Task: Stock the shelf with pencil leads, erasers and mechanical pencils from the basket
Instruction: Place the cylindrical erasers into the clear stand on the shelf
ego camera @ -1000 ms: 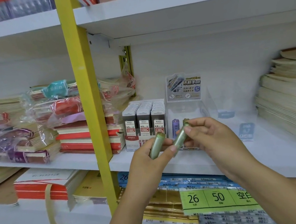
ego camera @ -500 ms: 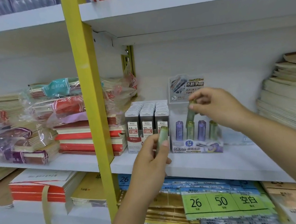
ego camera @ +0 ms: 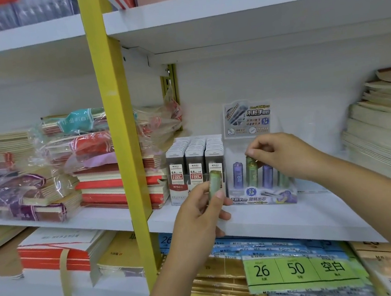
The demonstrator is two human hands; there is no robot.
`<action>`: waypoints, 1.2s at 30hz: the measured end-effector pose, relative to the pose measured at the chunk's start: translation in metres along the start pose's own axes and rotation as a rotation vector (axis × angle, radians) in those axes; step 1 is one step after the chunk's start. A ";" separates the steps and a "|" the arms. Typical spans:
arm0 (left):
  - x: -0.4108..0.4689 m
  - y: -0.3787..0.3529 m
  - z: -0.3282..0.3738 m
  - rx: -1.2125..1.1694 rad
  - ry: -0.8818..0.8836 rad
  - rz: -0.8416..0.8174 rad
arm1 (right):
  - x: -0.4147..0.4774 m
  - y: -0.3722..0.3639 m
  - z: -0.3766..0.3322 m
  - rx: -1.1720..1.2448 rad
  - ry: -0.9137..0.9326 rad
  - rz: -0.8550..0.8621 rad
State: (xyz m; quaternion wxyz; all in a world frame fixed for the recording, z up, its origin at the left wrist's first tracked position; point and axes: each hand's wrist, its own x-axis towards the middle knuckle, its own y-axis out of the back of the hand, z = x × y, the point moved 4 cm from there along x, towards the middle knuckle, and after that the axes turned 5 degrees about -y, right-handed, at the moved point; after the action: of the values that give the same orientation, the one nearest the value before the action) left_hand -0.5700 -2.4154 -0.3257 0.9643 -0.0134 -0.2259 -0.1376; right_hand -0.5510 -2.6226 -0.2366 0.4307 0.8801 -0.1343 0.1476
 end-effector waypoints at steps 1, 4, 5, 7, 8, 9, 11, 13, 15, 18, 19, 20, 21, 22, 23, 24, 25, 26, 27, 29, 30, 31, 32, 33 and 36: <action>0.000 0.000 0.000 -0.013 0.003 0.006 | -0.001 -0.001 0.000 -0.022 -0.007 -0.021; -0.001 0.000 0.002 -0.034 -0.002 0.005 | -0.008 0.001 -0.004 -0.094 -0.013 -0.025; -0.002 0.000 0.003 -0.037 -0.008 -0.003 | -0.014 0.004 -0.009 -0.105 0.029 0.042; -0.002 -0.003 0.006 -0.044 -0.026 -0.030 | -0.032 0.008 -0.023 -0.022 0.144 0.179; -0.003 -0.005 0.008 -0.050 -0.035 -0.045 | -0.042 0.007 -0.030 0.061 0.177 0.180; -0.003 -0.008 0.009 -0.060 -0.042 -0.059 | -0.050 0.003 -0.037 0.153 0.188 0.126; -0.004 -0.012 0.012 -0.085 -0.051 -0.073 | -0.062 -0.010 -0.044 0.302 0.172 -0.011; -0.005 -0.016 0.014 -0.088 -0.059 -0.076 | -0.067 -0.018 -0.045 0.405 0.146 -0.040; -0.007 -0.018 0.015 -0.101 -0.050 -0.088 | -0.068 -0.018 -0.042 0.478 0.101 -0.019; -0.007 -0.015 0.013 -0.130 -0.022 -0.092 | -0.068 -0.014 -0.031 0.603 0.012 -0.029; -0.007 -0.013 0.013 -0.134 -0.025 -0.081 | -0.068 -0.014 -0.028 0.667 -0.014 -0.053; -0.007 -0.011 0.011 -0.133 -0.035 -0.060 | -0.068 -0.015 -0.025 0.738 -0.041 -0.084; -0.006 -0.010 0.011 -0.128 -0.051 -0.035 | -0.068 -0.016 -0.024 0.795 -0.060 -0.108; -0.005 -0.010 0.010 -0.112 -0.067 -0.011 | -0.069 -0.018 -0.023 0.824 -0.074 -0.114; -0.004 -0.011 0.009 -0.082 -0.085 0.010 | -0.070 -0.020 -0.022 0.827 -0.081 -0.102; -0.003 -0.013 0.009 -0.035 -0.107 0.025 | -0.070 -0.020 -0.022 0.817 -0.082 -0.079; -0.002 -0.015 0.009 0.025 -0.133 0.036 | -0.069 -0.019 -0.024 0.804 -0.081 -0.050; -0.002 -0.017 0.009 0.099 -0.163 0.046 | -0.067 -0.016 -0.025 0.791 -0.079 -0.017; -0.002 -0.019 0.008 0.205 -0.203 0.062 | -0.063 -0.010 -0.026 0.768 -0.070 0.032; -0.004 -0.021 0.011 0.489 -0.347 0.113 | -0.050 0.011 -0.028 0.670 -0.009 0.188; -0.005 -0.023 0.013 0.599 -0.424 0.125 | -0.042 0.023 -0.029 0.602 0.032 0.262; -0.004 -0.026 0.013 0.667 -0.474 0.118 | -0.033 0.032 -0.030 0.534 0.061 0.310; -0.004 -0.028 0.012 0.706 -0.503 0.093 | -0.024 0.038 -0.030 0.463 0.070 0.330; -0.004 -0.030 0.009 0.731 -0.518 0.062 | -0.016 0.041 -0.029 0.379 0.067 0.327; -0.003 -0.034 0.000 0.781 -0.522 -0.003 | 0.003 0.034 -0.024 0.166 0.025 0.235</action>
State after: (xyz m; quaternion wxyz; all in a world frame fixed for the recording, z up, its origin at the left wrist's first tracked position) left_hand -0.5818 -2.4469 -0.3287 0.8080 0.3165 -0.4957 -0.0357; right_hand -0.5637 -2.6241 -0.1974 0.3377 0.8891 -0.2186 0.2186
